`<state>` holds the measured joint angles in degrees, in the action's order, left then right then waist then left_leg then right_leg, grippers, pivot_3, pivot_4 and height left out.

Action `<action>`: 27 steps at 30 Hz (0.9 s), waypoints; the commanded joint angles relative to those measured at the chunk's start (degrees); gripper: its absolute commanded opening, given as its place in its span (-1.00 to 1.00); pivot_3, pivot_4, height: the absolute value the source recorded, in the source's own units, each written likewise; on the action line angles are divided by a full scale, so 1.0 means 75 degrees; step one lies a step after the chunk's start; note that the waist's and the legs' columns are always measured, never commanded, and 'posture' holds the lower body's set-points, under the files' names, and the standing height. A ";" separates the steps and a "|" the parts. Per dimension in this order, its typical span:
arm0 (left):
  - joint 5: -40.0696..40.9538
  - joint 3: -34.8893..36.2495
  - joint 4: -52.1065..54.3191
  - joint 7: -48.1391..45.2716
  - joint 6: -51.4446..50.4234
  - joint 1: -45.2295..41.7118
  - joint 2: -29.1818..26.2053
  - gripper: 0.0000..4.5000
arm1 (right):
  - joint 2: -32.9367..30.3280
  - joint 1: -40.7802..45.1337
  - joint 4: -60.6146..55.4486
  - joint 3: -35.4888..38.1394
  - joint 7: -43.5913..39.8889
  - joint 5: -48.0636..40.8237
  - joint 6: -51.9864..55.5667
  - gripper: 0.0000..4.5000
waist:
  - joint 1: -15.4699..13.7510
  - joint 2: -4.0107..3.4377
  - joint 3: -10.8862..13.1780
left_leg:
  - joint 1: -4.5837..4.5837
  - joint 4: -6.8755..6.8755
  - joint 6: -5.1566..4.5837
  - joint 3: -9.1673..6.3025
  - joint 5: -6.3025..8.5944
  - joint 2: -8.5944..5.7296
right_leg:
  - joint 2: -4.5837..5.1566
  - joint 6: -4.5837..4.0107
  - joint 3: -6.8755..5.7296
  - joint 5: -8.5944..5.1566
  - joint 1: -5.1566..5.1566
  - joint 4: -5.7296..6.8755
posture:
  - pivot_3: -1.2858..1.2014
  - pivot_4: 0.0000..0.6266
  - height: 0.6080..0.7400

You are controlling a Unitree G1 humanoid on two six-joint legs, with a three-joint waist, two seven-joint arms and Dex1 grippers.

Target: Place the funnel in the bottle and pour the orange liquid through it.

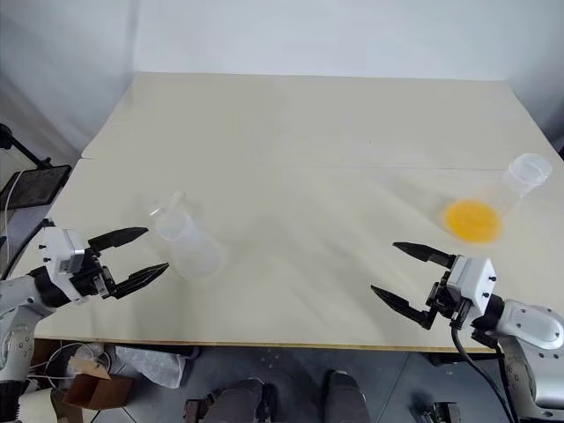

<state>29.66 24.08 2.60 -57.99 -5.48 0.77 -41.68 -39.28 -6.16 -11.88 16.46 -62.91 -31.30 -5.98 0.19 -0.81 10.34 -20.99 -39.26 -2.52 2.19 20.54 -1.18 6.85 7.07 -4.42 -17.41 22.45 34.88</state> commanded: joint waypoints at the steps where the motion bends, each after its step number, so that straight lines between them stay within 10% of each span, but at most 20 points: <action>1: 0.0424 0.0616 0.0324 0.0247 -0.0310 0.0415 0.0033 1.00 | 0.0161 0.0257 -0.0126 -0.0210 0.0068 -0.0028 0.0049 0.99 | 0.0001 0.0000 0.0000 | 0.0001 0.0000 0.0001 0.0000 0.0000 0.0002 | -0.0001 0.0000 0.0001 0.0000 0.0000 0.0001 | 0.03 -0.52 1.00; 14: 0.0694 0.2115 0.0045 0.0231 0.0104 0.2574 0.0715 1.00 | 0.0610 0.1572 -0.0752 -0.1219 0.0073 -0.0424 0.0941 0.99 | -0.0141 0.0028 -0.0007 | 0.0002 -0.0004 -0.0003 -0.0013 0.0001 -0.0018 | 0.0041 -0.0002 -0.0003 -0.0001 -0.0001 -0.0013 | 0.03 -0.52 1.00; 27: 0.1173 0.0246 0.1902 0.0857 -0.1496 0.0555 0.0437 1.00 | 0.0346 0.0834 0.0018 -0.0488 -0.0199 -0.0121 0.0571 0.99 | -0.0149 0.0033 -0.0010 | 0.0001 -0.0005 -0.0011 -0.0009 -0.0002 -0.0024 | 0.0038 -0.0001 -0.0009 -0.0001 -0.0003 0.0017 | 0.03 -0.52 1.00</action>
<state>36.84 26.82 14.40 -52.30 -15.49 6.37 -37.29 -36.04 0.74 -11.33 10.86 -64.29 -32.32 -0.18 -0.93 -0.57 10.27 -21.00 -39.32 -2.60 2.11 20.52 -1.37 7.12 7.07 -4.50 -17.41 22.42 35.02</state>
